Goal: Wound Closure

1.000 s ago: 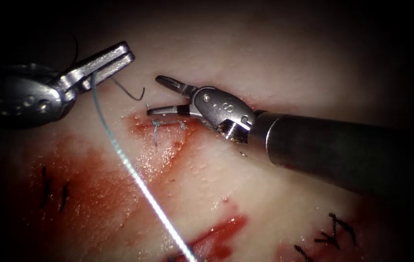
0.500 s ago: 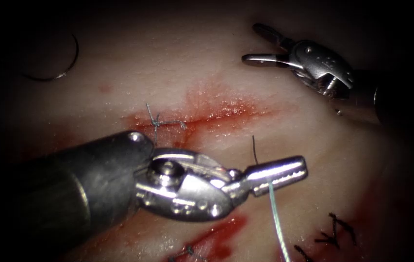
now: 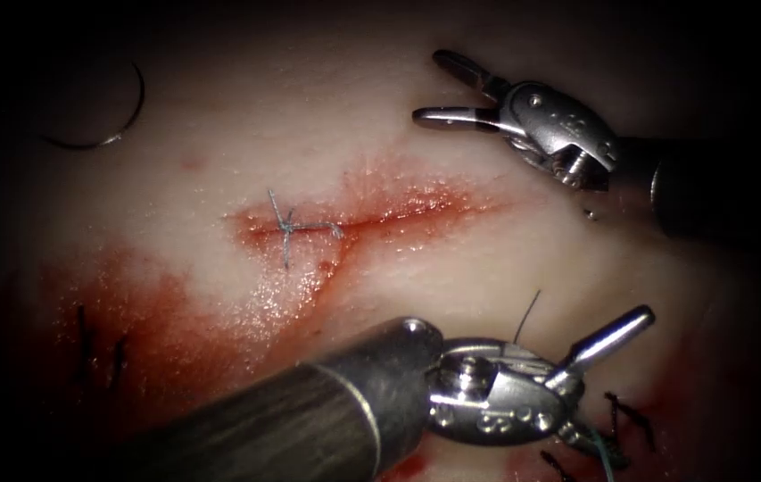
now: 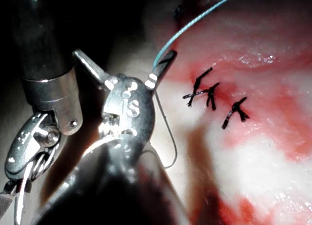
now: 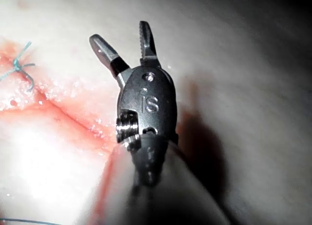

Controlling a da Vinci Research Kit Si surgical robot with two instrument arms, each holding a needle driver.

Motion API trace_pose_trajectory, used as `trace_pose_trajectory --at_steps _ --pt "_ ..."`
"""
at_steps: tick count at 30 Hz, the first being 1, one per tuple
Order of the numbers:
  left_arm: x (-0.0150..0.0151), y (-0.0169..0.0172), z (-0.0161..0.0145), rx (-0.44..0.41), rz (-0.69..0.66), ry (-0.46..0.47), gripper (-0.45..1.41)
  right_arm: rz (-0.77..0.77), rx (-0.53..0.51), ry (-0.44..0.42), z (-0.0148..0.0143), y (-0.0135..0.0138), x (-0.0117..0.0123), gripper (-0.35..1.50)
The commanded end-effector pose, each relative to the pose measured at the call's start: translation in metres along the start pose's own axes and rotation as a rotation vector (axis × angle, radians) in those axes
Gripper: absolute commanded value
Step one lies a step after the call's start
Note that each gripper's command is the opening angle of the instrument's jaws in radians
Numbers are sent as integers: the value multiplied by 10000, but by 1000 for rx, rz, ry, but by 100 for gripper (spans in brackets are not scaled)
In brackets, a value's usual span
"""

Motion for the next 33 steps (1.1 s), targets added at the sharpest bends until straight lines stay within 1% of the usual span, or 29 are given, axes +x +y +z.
trace_pose_trajectory --at_steps 1,4,9,13,17,20,22,23,25,27,28,30,32,33 --pt "-9 -2 -1 -19 -17 -55 140 -2 6 3 14 0 -2 133" --pt "-23 5 -16 -67 -47 -110 140 -4 7 1 16 -2 -3 133" --pt "-49 23 -46 -93 -65 -142 140 -5 8 -1 17 -3 -4 133" --pt "-77 41 -77 -125 -89 -201 140 -6 9 -3 16 -3 -4 133" --pt "-111 62 -104 -122 -110 -246 140 -6 9 -3 17 -3 -5 133" --pt "-136 66 -124 -112 -117 -270 140 -12 12 -2 17 -4 -4 131" --pt "-148 59 -135 -80 -125 -274 138 12 19 0 17 -4 -4 128" --pt "-157 53 -144 -43 -133 -285 121 18 22 1 17 -5 -5 126" --pt "-168 41 -158 19 -140 -305 113 16 24 -9 18 -8 -6 126" --pt "-179 28 -172 75 -155 -302 101 20 37 -38 20 -14 -7 128" --pt "-183 22 -177 104 -161 -306 94 19 43 -53 21 -17 -8 125" --pt "-191 7 -187 182 -176 -335 81 -1 53 -100 23 -23 -9 116" --pt "-197 -5 -193 252 -193 -390 77 -26 53 -110 26 -26 -9 114" --pt "-201 -13 -194 294 -194 -440 77 -37 52 -110 27 -27 -9 114"
